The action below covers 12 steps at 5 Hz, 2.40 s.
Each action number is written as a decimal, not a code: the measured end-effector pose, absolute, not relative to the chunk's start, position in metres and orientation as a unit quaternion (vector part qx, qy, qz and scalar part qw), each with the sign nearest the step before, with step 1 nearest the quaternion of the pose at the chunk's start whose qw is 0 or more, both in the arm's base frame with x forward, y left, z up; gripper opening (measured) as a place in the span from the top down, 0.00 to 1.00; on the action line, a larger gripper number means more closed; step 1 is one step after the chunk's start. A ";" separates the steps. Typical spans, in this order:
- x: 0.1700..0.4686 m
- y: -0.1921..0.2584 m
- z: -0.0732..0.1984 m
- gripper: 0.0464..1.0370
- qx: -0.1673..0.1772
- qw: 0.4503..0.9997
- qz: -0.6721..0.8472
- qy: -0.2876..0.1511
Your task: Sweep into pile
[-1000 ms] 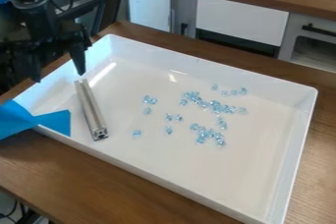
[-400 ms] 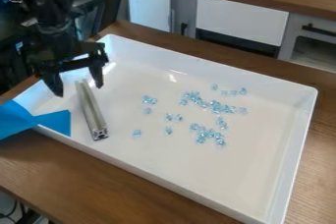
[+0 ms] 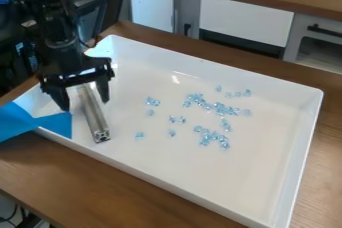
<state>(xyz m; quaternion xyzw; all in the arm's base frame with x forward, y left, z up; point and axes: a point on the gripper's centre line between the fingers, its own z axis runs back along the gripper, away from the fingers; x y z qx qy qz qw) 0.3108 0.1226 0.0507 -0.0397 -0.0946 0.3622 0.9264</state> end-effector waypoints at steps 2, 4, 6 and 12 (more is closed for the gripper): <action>0.311 0.108 0.045 0.34 -0.028 0.937 0.338 -0.087; 0.311 0.087 0.041 0.67 -0.029 0.943 0.324 -0.073; 0.329 0.058 0.045 0.67 -0.027 0.946 0.312 -0.084; 0.372 -0.044 0.040 0.67 -0.043 0.953 0.291 -0.077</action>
